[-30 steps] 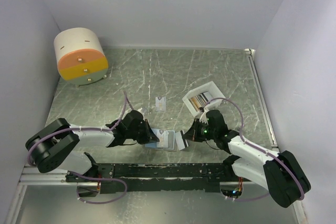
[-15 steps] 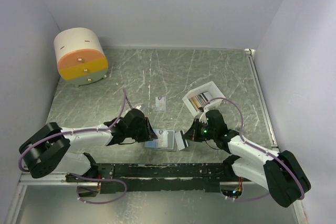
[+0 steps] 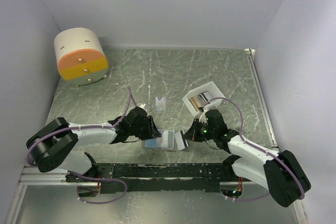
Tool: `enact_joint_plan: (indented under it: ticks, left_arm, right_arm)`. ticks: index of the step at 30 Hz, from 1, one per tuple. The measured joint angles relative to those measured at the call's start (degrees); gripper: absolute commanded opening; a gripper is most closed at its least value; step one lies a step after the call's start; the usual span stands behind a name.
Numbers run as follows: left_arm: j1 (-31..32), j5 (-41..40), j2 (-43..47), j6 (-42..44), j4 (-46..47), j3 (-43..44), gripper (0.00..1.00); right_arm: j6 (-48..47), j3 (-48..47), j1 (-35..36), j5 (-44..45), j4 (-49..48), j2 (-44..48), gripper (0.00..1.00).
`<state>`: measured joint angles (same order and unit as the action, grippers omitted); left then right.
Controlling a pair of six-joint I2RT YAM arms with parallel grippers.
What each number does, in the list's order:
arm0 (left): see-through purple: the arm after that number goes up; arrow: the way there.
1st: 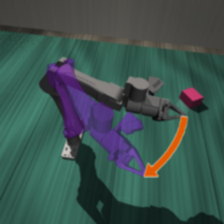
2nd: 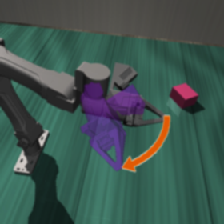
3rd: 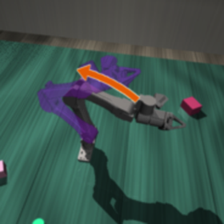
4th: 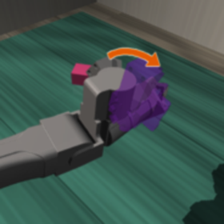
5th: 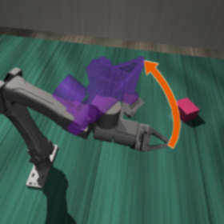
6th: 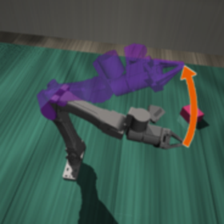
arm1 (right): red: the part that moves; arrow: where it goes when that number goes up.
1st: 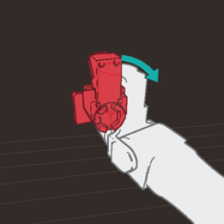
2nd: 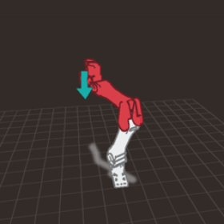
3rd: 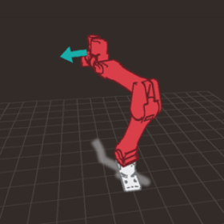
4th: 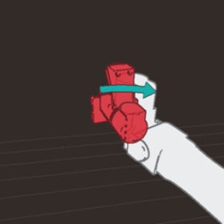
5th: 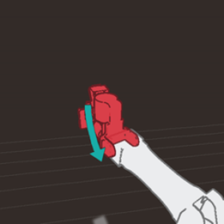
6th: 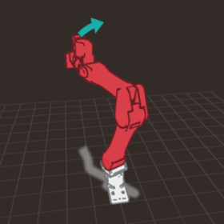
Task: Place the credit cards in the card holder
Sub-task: Insert the credit card into the card holder.
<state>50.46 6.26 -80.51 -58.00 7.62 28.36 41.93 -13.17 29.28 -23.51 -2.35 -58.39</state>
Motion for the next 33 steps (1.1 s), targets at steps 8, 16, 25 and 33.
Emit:
enact_joint_plan:
  ticks: [8,16,25,33]
  left_arm:
    - [0.9,0.9,-1.6,1.1,1.6,1.0,0.43]
    - [1.9,1.1,-3.1,1.6,2.8,1.8,0.42]
    - [3.1,1.6,-5.2,1.5,5.6,1.9,0.41]
    - [4.1,1.6,-6.5,1.4,6.3,2.8,0.42]
  right_arm:
    - [0.0,-0.3,0.0,0.0,-0.2,-0.7,0.00]
    - [0.0,-0.5,0.0,0.0,-0.4,-1.1,0.00]
    - [-0.1,-0.9,0.0,0.0,-0.9,-2.6,0.00]
    - [-1.0,-2.3,0.0,0.9,-1.0,-4.0,0.00]
